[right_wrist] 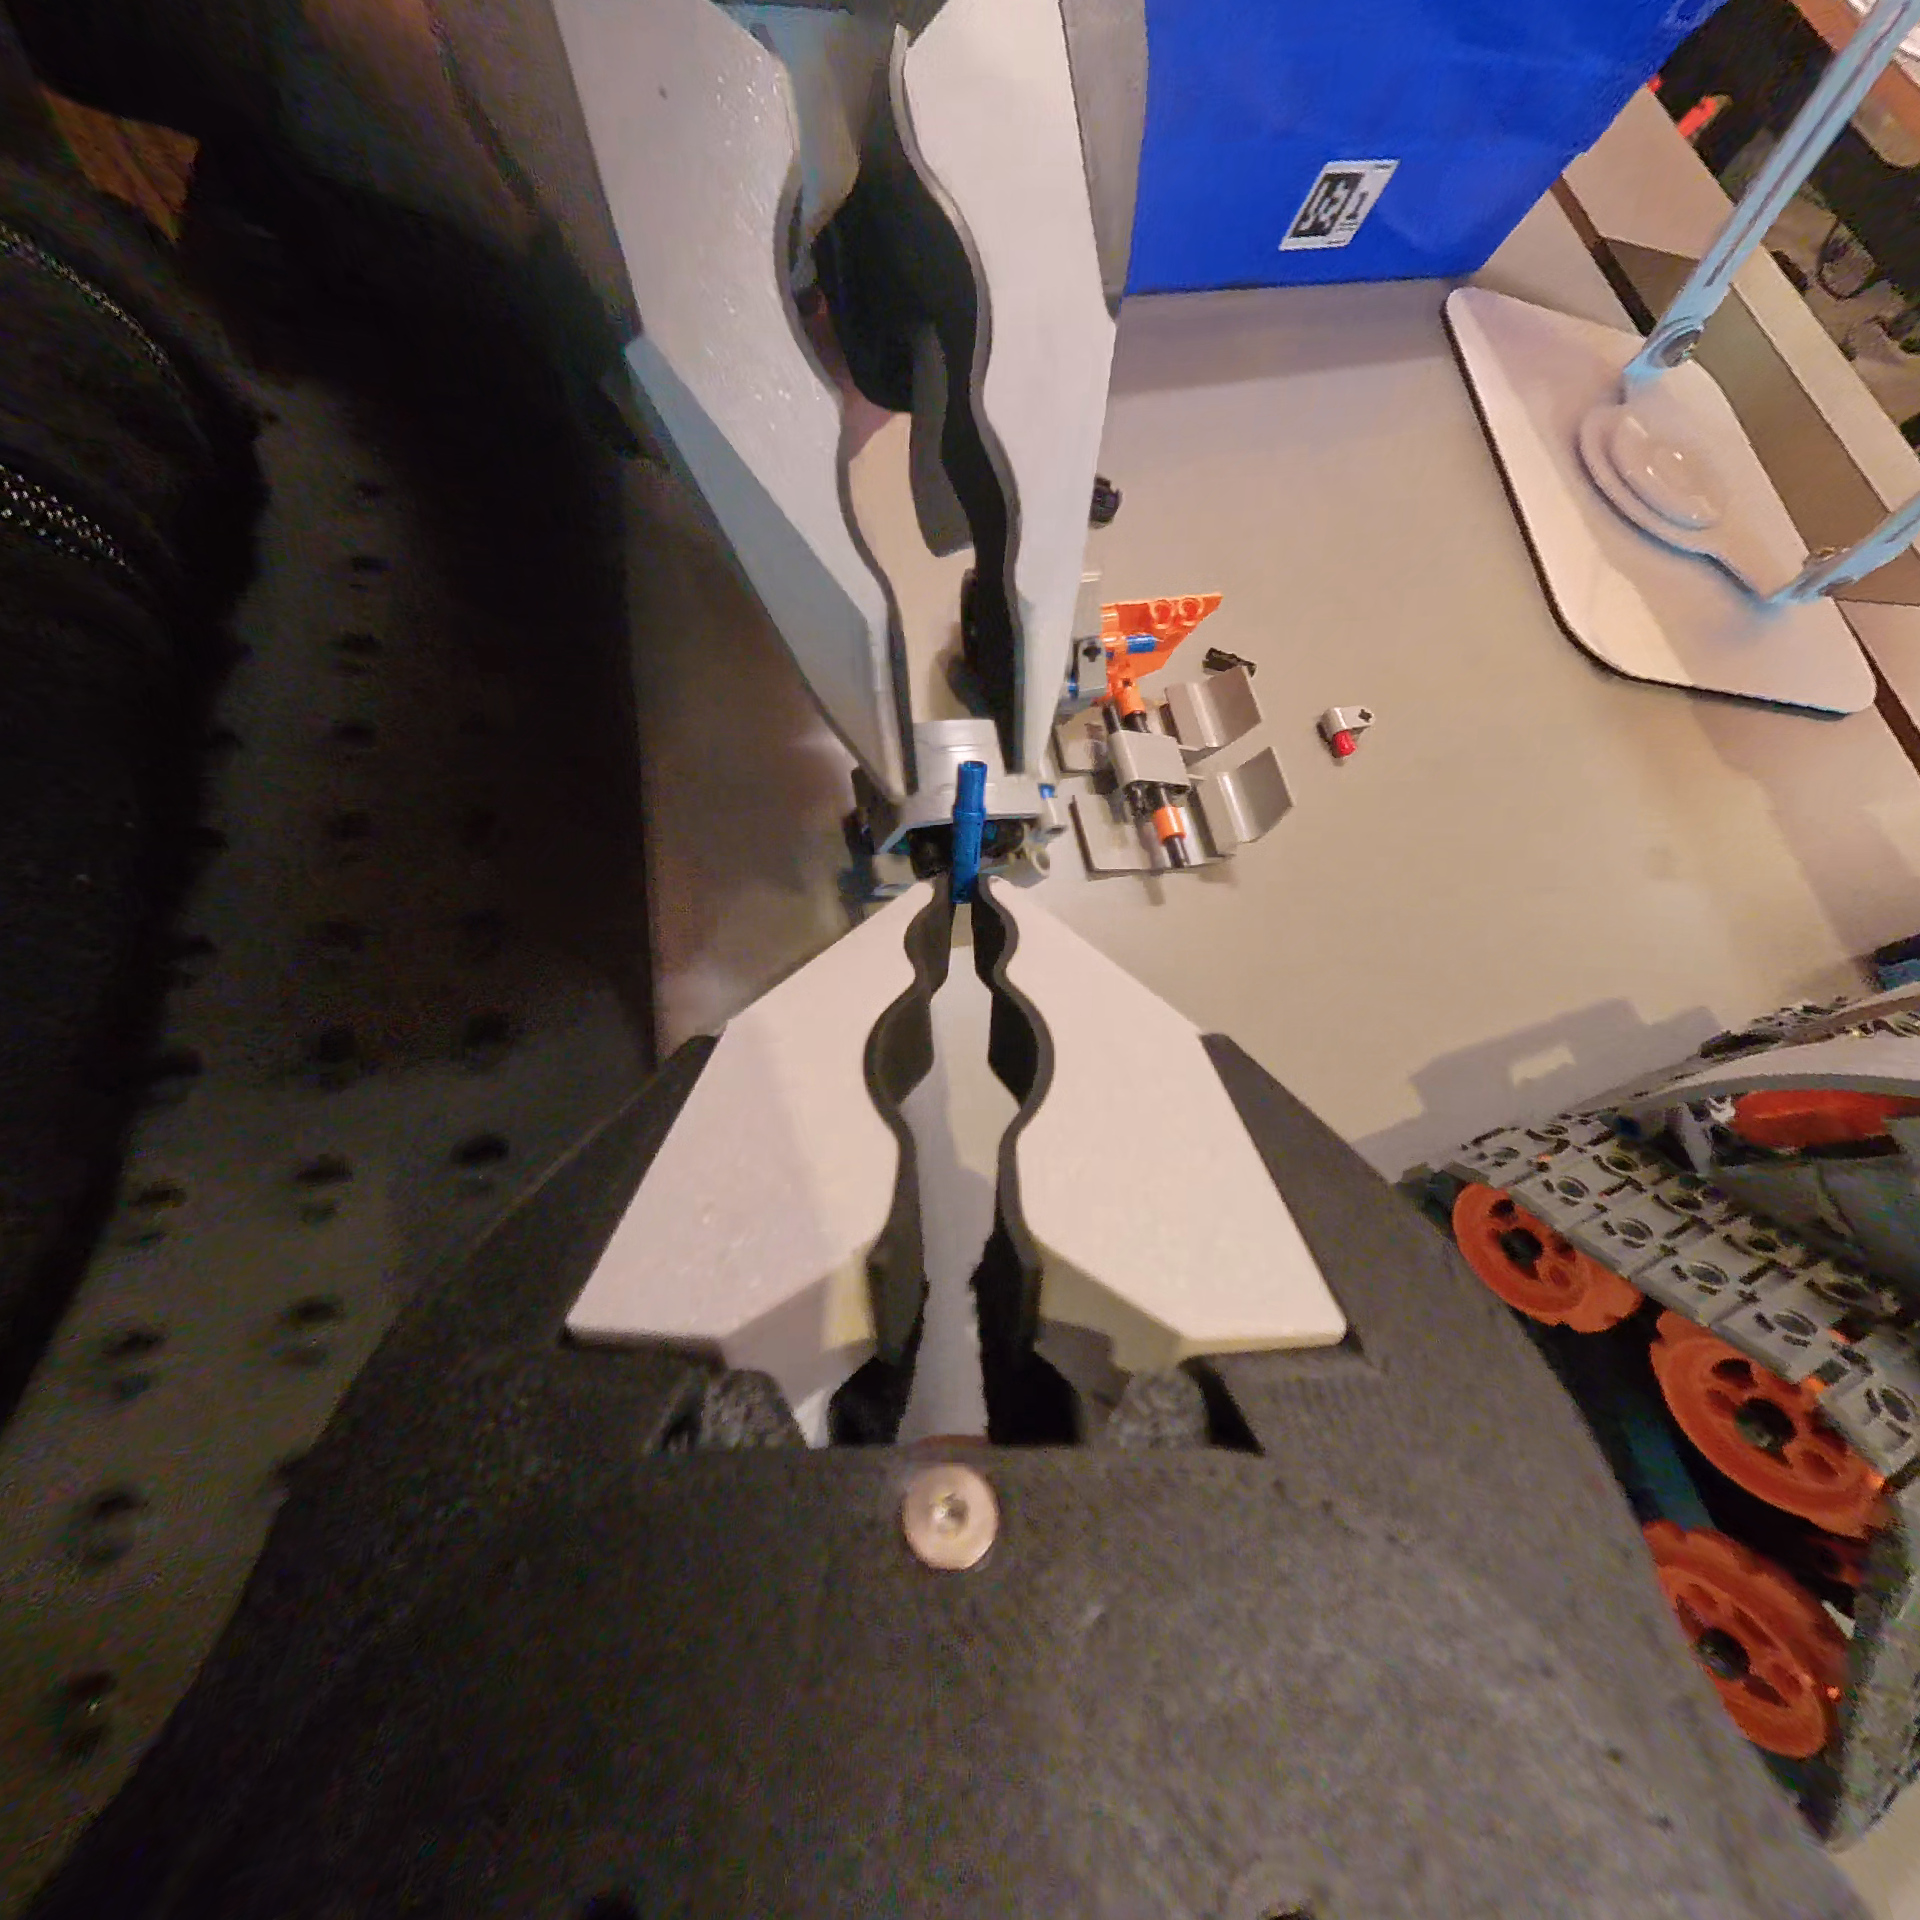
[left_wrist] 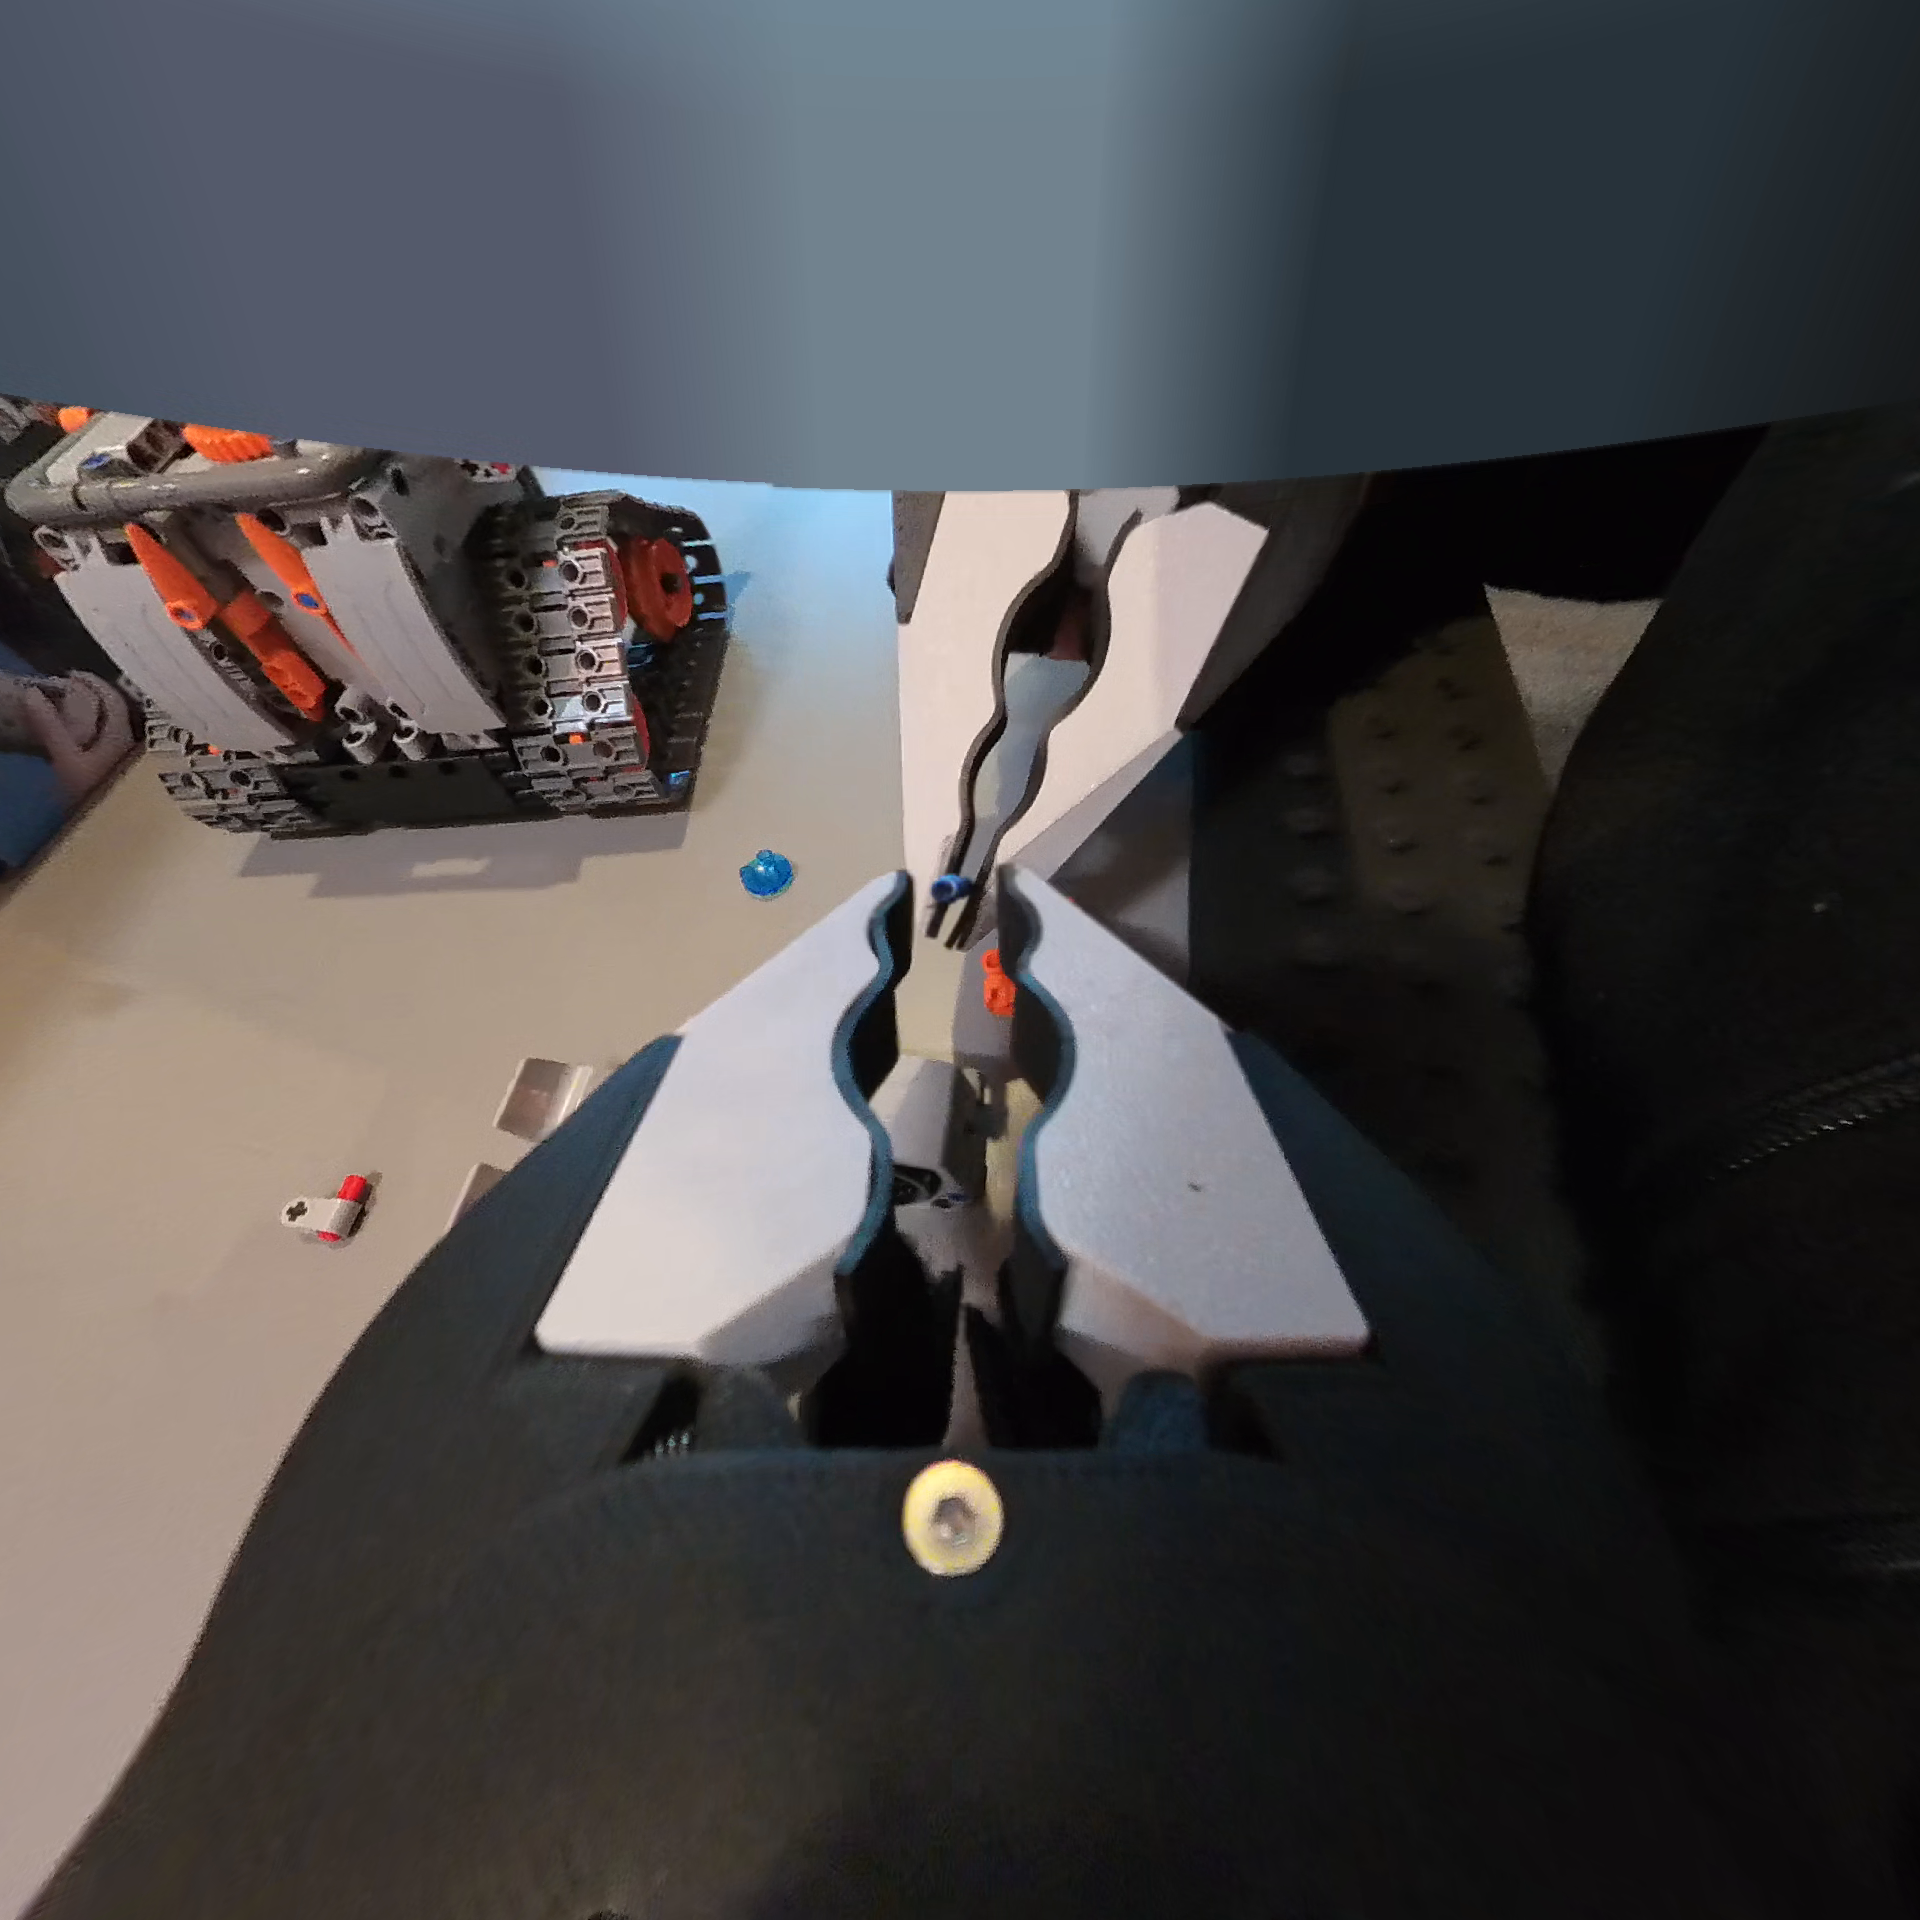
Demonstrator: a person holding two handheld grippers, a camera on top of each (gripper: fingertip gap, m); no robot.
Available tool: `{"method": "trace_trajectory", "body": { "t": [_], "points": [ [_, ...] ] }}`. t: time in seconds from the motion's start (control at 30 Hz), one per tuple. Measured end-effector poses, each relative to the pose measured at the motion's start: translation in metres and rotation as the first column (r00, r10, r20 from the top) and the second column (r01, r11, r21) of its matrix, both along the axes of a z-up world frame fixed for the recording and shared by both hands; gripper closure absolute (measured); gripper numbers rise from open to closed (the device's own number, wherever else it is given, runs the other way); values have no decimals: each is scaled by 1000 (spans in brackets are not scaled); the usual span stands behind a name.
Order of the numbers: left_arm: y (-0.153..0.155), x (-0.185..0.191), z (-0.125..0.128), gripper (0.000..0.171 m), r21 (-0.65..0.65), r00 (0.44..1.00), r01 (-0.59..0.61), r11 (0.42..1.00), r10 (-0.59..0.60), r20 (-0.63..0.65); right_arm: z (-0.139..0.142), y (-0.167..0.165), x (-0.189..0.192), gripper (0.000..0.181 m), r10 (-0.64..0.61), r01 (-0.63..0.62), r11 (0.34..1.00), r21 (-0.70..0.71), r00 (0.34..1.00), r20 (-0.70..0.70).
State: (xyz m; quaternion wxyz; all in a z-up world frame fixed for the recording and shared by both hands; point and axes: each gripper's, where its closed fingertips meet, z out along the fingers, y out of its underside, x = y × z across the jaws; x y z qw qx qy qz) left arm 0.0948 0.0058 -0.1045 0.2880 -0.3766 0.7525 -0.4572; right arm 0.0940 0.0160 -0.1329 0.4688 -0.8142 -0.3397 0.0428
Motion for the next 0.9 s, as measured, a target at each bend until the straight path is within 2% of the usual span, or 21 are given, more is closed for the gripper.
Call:
{"method": "trace_trajectory", "body": {
  "t": [0.07, 0.27, 0.47, 0.7, 0.9],
  "points": [
    [-1, 0, -1, 168, 18, 1000, 5, 1000, -5, 4, 1, -1, -2, 181, 12, -12, 1000, 8, 1000, 13],
    [-6, -3, -1, 169, -12, 1000, 29, 1000, -29, -5, 1, -4, -4, 180, 28, -30, 999, 24, 998, 57],
    [-7, -8, -4, 169, -30, 998, 51, 998, -52, -23, 5, -10, -5, 180, 52, -53, 998, 27, 998, 25],
    [-10, -11, -2, 169, -52, 997, 79, 996, -80, -18, 15, -15, -9, 180, 88, -86, 996, 25, 990, -113],
    [-11, -10, 7, 169, -78, 996, 84, 993, -82, 32, 27, -16, -13, 175, 107, -110, 994, 8, 944, -311]
  ]
}}
